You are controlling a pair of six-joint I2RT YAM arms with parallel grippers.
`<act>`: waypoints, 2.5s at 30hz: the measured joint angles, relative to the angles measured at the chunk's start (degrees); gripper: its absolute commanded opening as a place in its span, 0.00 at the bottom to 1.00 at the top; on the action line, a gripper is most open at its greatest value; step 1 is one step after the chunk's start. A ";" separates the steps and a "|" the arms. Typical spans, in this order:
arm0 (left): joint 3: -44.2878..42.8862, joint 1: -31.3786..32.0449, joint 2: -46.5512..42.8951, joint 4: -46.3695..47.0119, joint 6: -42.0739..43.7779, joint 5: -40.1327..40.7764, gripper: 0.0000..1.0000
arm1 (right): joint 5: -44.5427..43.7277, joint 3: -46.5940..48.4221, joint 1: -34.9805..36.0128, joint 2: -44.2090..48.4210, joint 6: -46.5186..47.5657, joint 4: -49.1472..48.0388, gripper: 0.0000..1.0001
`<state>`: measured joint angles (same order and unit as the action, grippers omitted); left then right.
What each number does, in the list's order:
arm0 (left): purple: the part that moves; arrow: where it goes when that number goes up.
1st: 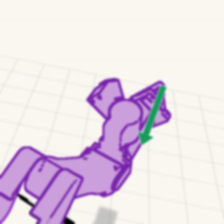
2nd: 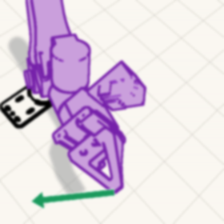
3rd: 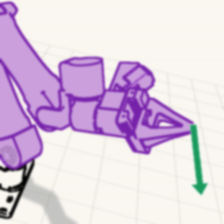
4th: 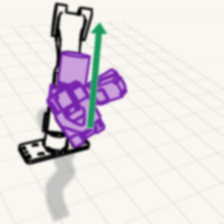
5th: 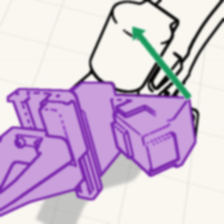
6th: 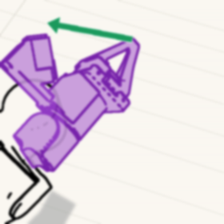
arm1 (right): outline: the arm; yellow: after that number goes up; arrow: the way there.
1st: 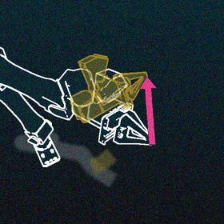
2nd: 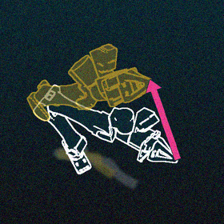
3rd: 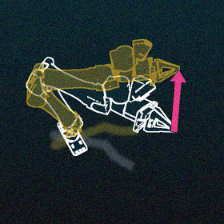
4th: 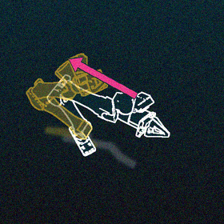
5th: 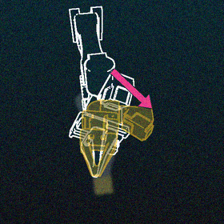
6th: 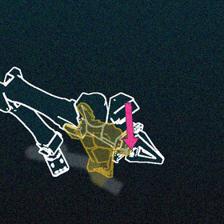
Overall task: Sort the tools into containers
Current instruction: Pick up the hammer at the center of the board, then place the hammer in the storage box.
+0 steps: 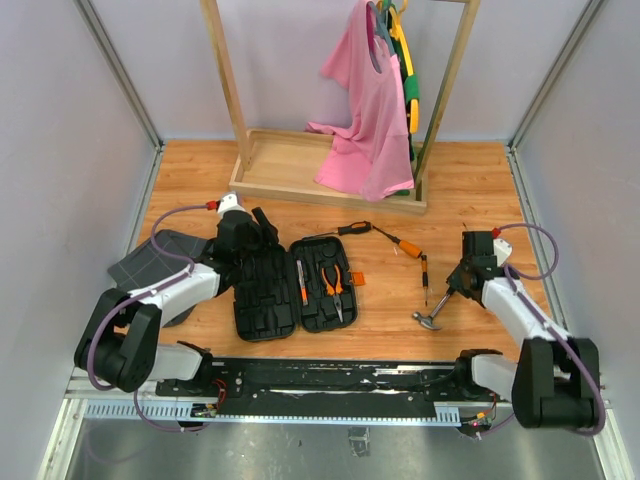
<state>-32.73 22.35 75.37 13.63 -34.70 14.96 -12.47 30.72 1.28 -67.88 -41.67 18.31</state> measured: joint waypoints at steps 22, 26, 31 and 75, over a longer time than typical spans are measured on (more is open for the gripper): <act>1.70 0.15 -3.32 6.58 1.60 -8.07 0.72 | 17.33 -10.84 0.83 28.15 12.48 -8.48 0.01; 2.23 0.44 -3.48 7.72 1.79 -8.87 0.72 | 19.85 -13.33 4.07 31.78 13.14 -12.02 0.01; 2.56 0.63 -3.50 8.15 1.95 -9.35 0.72 | 19.69 -13.60 10.47 33.16 13.53 -14.51 0.01; 3.17 0.76 -3.50 9.46 2.58 -8.20 0.72 | 0.07 20.31 53.24 -10.84 9.03 -20.55 0.01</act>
<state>-29.56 23.11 71.88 23.09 -32.12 6.76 -12.40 51.03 54.52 -78.72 -32.64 -2.24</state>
